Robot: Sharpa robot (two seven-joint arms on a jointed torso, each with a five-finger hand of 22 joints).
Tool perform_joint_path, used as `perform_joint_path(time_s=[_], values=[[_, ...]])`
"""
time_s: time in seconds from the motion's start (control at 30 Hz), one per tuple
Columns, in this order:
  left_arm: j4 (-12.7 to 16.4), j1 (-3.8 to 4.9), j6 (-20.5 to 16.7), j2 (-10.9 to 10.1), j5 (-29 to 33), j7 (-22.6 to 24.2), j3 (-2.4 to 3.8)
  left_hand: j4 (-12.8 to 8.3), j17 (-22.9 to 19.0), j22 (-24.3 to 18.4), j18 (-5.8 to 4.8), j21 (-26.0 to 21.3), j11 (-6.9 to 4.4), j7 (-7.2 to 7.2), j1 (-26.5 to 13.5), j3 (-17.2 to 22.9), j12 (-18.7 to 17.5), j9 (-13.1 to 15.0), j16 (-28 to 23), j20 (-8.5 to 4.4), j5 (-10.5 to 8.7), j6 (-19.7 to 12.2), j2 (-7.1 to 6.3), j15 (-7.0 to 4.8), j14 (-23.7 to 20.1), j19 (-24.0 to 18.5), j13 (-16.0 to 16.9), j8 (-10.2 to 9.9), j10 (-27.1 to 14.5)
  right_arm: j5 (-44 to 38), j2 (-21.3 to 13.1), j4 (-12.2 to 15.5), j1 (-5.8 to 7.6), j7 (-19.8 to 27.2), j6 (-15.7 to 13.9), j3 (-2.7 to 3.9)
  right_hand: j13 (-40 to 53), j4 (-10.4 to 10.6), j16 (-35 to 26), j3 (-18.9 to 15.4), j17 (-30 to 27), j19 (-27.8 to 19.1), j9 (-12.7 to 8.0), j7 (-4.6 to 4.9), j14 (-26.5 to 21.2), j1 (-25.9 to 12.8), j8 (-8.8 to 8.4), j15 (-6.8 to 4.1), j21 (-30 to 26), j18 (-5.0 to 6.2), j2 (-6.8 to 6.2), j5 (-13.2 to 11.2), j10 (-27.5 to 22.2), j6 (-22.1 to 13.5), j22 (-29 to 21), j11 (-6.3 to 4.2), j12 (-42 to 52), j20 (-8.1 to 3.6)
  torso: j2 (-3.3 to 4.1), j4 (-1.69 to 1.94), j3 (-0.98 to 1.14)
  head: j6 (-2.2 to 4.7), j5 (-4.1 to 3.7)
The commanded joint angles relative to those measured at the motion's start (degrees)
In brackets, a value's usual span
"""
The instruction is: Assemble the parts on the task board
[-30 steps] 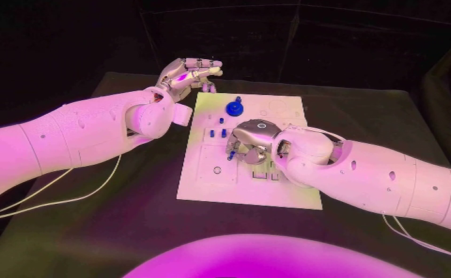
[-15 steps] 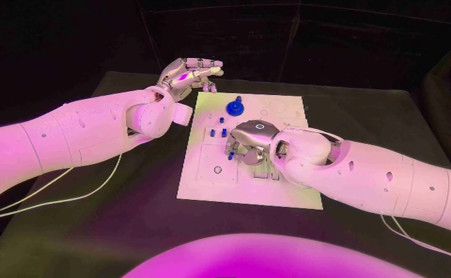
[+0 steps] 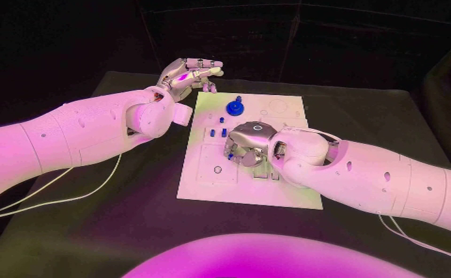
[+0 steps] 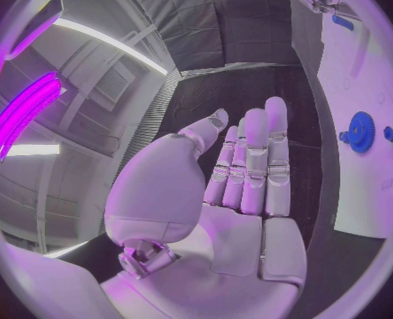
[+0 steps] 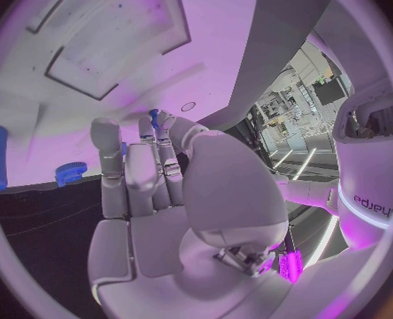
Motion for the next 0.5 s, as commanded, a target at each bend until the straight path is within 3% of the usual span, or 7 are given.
perform_joint_path(time_s=[0.03,0.27,0.5], values=[[0.0,0.09,0.9,0.0,0.2,-0.1,0.06,0.1,-0.1,-0.1,0.71,-0.2,0.20,0.13,0.4,-0.3,-0.4,-0.1,-0.2,0.34,-0.04,-0.2,0.13,0.01,-0.4,-0.1,-0.1,-0.3,-0.2,-0.8,0.1,-0.2,0.05,-0.8,0.5,-0.01,0.0,0.4,-2.1,-1.2,-2.8,-2.3,-0.7,0.57,0.2,-1.2,-0.63,0.92,-2.2,0.39,-0.97,0.3,-3.7,-2.5,-3.5,0.91,-0.1,0.61,-0.02,-0.02,-0.02,0.01,0.00],[0.0,0.09,1.0,0.0,0.2,-0.2,0.06,0.1,-0.1,-0.1,0.70,-0.2,0.24,0.16,0.4,-0.4,-0.4,-0.1,-0.2,0.36,-0.04,-0.2,0.13,0.04,-0.4,-0.1,-0.1,-0.4,-0.2,-0.8,0.1,-0.5,0.05,-0.8,-2.5,-0.02,0.2,0.4,-4.7,-3.5,-6.5,-5.4,-0.9,0.97,-0.9,-0.5,-0.55,1.42,-5.9,1.36,-1.04,0.7,-8.4,-6.1,-8.7,1.65,0.5,1.34,-0.03,0.04,0.00,0.04,-0.07],[0.0,0.09,1.4,0.0,0.2,-0.5,0.06,0.1,-0.1,-0.1,0.70,-0.3,0.24,0.17,0.4,-0.4,-0.4,-0.1,-0.2,0.37,-0.04,-0.2,0.15,0.05,-0.4,-0.1,-0.1,-0.4,-0.3,0.4,-0.9,0.1,-0.04,0.6,-7.5,-0.03,0.3,0.5,-5.7,-4.3,-7.9,-5.9,-0.7,1.04,-1.2,-0.2,-0.34,1.45,-6.8,1.55,-0.60,2.0,-8.9,-6.5,-10.0,1.68,1.4,1.42,-0.06,-0.05,0.05,0.18,-0.13]])
